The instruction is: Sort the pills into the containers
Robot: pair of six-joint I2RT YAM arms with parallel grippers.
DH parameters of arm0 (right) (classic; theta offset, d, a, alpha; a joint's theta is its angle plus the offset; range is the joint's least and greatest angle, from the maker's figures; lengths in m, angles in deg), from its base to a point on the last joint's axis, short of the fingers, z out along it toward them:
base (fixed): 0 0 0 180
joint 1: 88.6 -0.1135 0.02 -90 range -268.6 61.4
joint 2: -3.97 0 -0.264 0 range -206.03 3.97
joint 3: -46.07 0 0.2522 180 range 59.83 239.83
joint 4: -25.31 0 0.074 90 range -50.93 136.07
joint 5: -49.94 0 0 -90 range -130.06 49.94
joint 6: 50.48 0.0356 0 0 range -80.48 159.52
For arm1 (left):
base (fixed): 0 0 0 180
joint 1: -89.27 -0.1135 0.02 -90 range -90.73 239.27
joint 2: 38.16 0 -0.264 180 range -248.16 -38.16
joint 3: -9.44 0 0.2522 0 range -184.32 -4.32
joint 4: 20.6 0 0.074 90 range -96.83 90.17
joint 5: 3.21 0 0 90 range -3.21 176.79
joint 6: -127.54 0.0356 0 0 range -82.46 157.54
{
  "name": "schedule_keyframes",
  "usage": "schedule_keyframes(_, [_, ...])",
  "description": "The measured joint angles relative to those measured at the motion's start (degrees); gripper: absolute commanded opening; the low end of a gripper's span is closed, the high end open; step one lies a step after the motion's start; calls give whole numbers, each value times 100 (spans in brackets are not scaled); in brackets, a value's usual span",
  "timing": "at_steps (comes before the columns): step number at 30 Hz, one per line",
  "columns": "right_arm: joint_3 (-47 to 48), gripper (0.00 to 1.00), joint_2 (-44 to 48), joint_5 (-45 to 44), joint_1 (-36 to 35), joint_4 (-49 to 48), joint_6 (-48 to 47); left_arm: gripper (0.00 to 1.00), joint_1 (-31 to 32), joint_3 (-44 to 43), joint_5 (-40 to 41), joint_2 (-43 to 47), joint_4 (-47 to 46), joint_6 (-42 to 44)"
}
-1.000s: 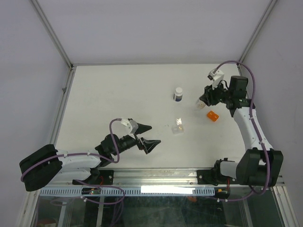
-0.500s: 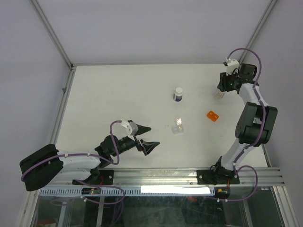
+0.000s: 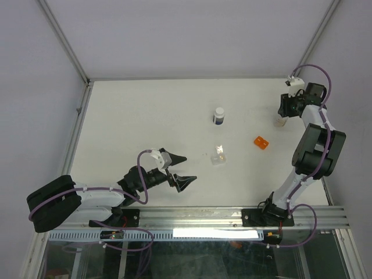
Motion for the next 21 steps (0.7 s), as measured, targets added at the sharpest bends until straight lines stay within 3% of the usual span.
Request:
schedule_keyframes(3, [-166, 13, 35, 0, 157, 50, -155, 97, 0, 0, -74, -101, -109, 90])
schedule_keyframes(9, [-514, 64, 313, 103, 310, 190, -459, 96, 0, -66, -302, -417, -140, 304])
schedule_keyframes(12, [-581, 79, 466, 212, 334, 437, -610, 96, 0, -223, -437, -647, -140, 472])
schedule_keyframes(18, [-734, 83, 1287, 599, 356, 992, -955, 96, 0, -706, -723, -1211, -122, 942])
schedule_keyframes(21, [-734, 83, 1808, 1248, 372, 1368, -1231, 96, 0, -1073, -758, -1598, 28, 1220])
